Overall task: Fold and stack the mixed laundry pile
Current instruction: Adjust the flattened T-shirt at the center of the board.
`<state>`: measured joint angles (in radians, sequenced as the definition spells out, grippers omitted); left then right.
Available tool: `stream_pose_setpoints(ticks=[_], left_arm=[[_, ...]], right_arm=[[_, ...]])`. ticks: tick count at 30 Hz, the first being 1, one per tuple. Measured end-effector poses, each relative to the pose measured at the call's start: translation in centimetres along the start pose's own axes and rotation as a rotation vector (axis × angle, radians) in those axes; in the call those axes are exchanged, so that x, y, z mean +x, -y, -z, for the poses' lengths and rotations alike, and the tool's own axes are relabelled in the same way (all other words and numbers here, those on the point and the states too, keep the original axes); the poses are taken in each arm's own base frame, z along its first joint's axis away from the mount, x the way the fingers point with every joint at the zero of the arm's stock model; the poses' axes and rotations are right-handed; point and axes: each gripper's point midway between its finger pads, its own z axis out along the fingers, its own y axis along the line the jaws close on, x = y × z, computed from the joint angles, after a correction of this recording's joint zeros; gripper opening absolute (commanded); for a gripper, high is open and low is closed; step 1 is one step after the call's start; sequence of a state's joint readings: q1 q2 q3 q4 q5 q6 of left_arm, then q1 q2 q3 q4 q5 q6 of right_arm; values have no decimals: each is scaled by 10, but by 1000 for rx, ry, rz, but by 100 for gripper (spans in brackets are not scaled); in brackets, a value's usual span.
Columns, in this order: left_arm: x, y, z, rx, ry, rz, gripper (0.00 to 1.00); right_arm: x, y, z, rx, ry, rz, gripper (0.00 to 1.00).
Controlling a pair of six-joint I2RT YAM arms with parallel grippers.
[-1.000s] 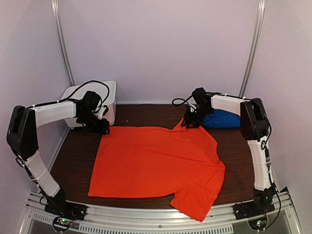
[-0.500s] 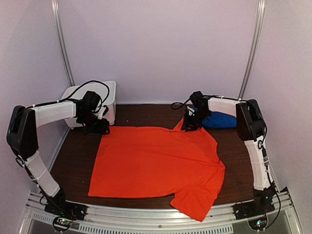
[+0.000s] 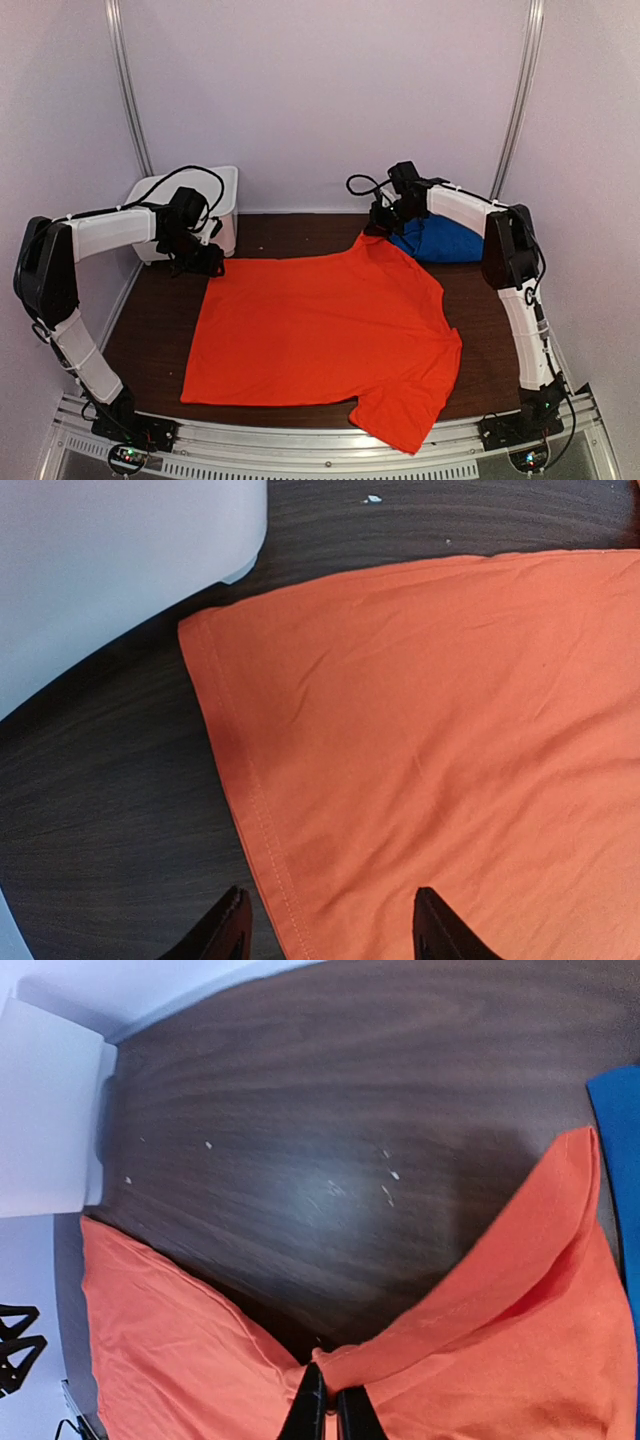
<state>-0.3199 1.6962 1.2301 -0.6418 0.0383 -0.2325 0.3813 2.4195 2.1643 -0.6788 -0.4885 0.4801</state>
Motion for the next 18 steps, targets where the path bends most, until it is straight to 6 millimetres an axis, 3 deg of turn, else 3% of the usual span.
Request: stream_pose_setpoints(ticks=[3,6,13,14,16,18], left_arm=[[1,0,0,-1,-4,2,56],[5,-1,-2,-3,-14,5,56],[14,-3,-6,-11,-38,22,56],[15,-3,-6,-12,-39,24,56],[17,-3,-7,-11,-45,28,56],[21,-1,-9,2,-53,29,57]], right_arm=[[-21,-14,-3,-57,59,10,0],[-28,-16,-22,-108,75,-1,0],[-22,8,-85,-144,56,-76,0],[-23,8,-88,-157,59,-78,4],[-33,7,-85,-169,88,-89,29],[-43,0,-79,-195,113,-94,44]])
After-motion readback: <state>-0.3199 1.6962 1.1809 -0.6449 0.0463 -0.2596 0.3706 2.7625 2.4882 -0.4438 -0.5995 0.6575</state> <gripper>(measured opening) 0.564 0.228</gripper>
